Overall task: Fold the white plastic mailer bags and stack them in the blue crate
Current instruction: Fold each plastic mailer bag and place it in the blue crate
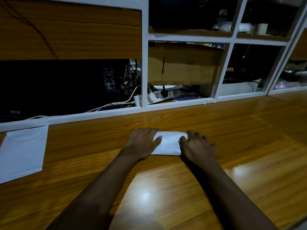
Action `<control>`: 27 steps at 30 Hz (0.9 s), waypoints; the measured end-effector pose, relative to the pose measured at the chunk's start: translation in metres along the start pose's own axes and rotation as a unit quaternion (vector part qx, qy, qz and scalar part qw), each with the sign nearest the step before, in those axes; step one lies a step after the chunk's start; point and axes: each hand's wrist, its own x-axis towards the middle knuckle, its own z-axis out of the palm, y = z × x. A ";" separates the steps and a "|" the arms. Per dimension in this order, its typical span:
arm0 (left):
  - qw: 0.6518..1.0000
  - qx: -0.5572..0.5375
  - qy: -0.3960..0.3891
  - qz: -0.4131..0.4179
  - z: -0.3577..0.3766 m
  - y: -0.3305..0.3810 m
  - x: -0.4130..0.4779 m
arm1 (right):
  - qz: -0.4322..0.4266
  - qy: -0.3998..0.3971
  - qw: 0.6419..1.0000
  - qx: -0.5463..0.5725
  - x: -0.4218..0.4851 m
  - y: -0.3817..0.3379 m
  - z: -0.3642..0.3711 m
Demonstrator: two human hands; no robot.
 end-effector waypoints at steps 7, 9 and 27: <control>0.999 0.026 0.039 -0.005 -0.012 0.015 -0.005 | -0.038 0.064 0.997 0.016 0.001 -0.014 -0.022; 0.998 0.036 0.037 -0.023 -0.014 0.026 0.000 | -0.092 0.078 0.992 0.036 0.002 -0.028 -0.025; 0.991 0.105 -0.075 0.018 -0.010 0.038 -0.017 | -0.207 0.019 0.978 -0.027 -0.012 -0.028 -0.016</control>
